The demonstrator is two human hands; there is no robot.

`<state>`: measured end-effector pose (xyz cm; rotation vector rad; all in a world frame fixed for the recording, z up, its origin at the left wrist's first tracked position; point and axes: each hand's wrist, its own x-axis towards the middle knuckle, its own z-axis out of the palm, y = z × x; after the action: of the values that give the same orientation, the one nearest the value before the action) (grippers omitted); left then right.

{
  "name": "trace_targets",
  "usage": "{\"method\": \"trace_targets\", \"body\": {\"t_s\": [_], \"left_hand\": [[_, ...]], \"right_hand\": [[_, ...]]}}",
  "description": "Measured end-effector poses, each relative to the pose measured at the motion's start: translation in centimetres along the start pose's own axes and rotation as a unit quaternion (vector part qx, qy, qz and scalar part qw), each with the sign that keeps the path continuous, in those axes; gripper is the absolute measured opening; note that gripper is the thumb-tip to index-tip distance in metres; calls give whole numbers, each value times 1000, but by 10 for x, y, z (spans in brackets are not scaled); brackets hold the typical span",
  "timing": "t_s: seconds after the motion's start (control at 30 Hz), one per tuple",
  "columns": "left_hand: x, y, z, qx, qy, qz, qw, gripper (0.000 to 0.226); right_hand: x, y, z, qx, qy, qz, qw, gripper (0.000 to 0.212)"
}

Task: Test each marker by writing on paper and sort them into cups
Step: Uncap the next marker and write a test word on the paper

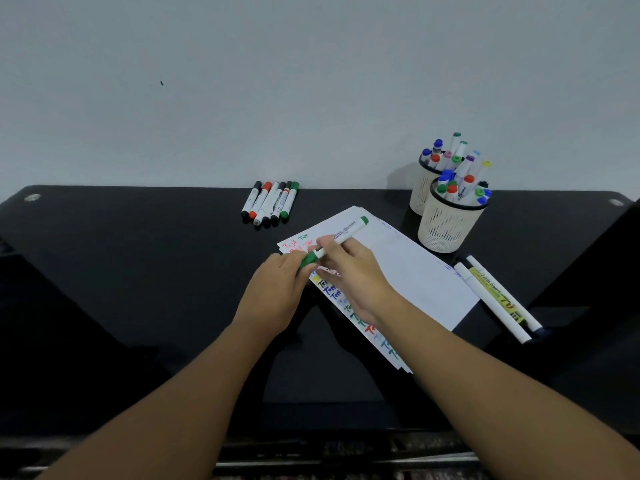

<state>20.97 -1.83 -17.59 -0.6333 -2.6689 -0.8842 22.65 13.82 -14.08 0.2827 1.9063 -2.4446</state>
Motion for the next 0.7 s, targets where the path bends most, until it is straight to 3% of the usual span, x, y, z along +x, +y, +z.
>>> {"method": "trace_targets", "body": {"t_s": [0.3, 0.47, 0.5, 0.57, 0.63, 0.7], "left_hand": [[-1, -3, 0, -6, 10, 46, 999, 27], [-3, 1, -1, -10, 9, 51, 999, 29], [-2, -1, 0, -9, 13, 39, 999, 29], [-1, -4, 2, -9, 28, 25, 999, 28], [0, -5, 3, -3, 33, 31, 999, 24], [1, -5, 3, -4, 29, 36, 999, 22]], "right_hand": [[2, -5, -11, 35, -76, 4, 996, 22], [2, -5, -10, 49, -64, 15, 997, 14], [4, -7, -8, 20, -37, 18, 999, 20], [7, -10, -5, -102, 52, -9, 993, 68], [11, -8, -14, -301, 123, -125, 937, 98], [13, -7, -28, -492, 108, -274, 819, 83]]}}
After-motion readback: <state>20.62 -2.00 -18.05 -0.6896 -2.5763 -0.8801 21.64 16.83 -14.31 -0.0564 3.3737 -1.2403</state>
